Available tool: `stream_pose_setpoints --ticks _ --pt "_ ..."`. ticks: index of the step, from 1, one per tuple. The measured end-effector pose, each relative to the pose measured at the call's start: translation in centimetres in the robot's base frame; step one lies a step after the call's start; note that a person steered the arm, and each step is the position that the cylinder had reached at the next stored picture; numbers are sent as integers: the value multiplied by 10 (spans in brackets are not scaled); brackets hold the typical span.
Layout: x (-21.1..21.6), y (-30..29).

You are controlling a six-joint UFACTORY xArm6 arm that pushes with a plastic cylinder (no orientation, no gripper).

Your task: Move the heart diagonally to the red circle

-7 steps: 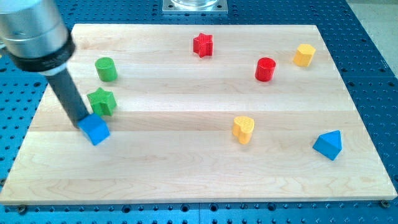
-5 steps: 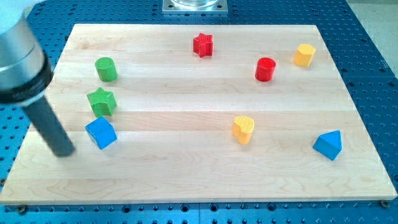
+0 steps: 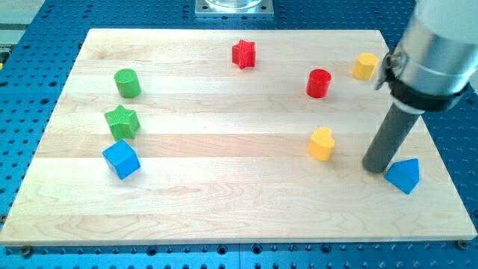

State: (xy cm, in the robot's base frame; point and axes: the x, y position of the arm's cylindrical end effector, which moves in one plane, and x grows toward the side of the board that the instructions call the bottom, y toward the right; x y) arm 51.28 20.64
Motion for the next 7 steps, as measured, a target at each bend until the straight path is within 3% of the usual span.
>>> stream_pose_setpoints --ticks 2,3,5,7 --pt "1 -67" --pt "-22 -11" --pt "-19 -99" --pt "-56 -101"
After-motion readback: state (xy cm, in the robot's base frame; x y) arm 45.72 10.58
